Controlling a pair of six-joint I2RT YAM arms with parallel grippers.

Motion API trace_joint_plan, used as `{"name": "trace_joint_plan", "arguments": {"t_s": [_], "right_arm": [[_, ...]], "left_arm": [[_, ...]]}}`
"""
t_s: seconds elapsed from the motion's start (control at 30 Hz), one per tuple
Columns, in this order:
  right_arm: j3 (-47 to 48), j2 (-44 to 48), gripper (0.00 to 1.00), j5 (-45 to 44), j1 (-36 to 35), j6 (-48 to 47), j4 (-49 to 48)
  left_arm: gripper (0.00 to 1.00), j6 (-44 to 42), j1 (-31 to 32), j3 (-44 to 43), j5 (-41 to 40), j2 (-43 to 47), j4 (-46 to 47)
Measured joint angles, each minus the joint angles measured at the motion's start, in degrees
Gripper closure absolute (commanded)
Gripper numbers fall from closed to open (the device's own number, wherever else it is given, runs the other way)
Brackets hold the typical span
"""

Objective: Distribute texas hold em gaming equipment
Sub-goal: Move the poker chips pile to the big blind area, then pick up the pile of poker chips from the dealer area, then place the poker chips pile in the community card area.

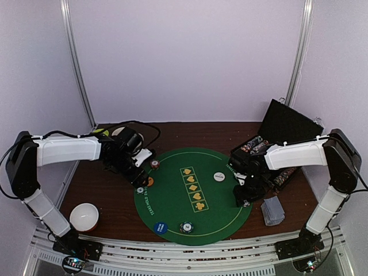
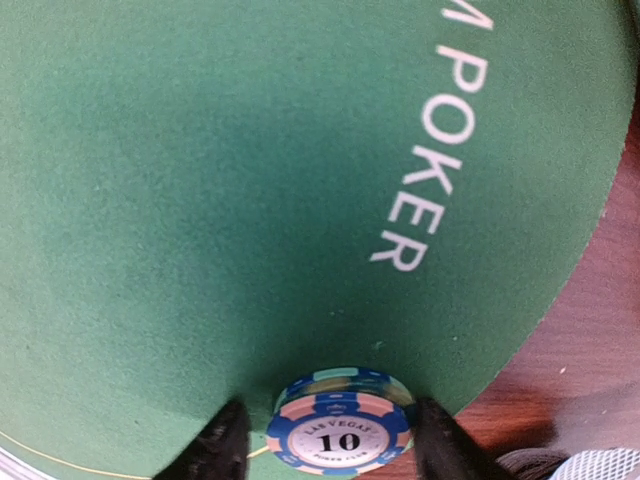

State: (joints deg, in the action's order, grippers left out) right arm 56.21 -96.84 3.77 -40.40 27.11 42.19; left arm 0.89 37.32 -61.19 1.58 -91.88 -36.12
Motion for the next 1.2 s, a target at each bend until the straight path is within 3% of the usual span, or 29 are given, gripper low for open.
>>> {"name": "trace_joint_plan", "arguments": {"t_s": [0.27,0.5,0.63,0.8,1.1,1.2], "right_arm": [[0.22,0.11,0.82,0.17,0.0,0.13,0.31],[6.91,-2.36,0.85,0.13,-1.79,1.16,4.96],[17.53,-8.5,0.85,0.24,-6.14,1.86,5.62],[33.99,-22.51,0.86,0.59,-13.2,1.79,7.06],[66.84,-43.32,0.86,-1.05,-22.53,1.75,16.11],[73.53,-47.08,0.86,-1.64,-23.47,1.84,19.65]], "left_arm": [[0.27,-0.42,0.0,-0.39,0.59,1.05,-0.04],[0.27,-0.96,-0.04,-1.42,0.61,3.37,0.28],[0.27,-0.92,-0.39,-1.42,0.98,4.63,0.68],[0.27,0.39,-2.69,-1.42,1.55,6.25,1.81],[0.27,5.16,-12.24,-0.96,-0.55,14.88,4.98],[0.27,5.99,-13.35,-0.94,-1.62,16.37,6.01]]}}
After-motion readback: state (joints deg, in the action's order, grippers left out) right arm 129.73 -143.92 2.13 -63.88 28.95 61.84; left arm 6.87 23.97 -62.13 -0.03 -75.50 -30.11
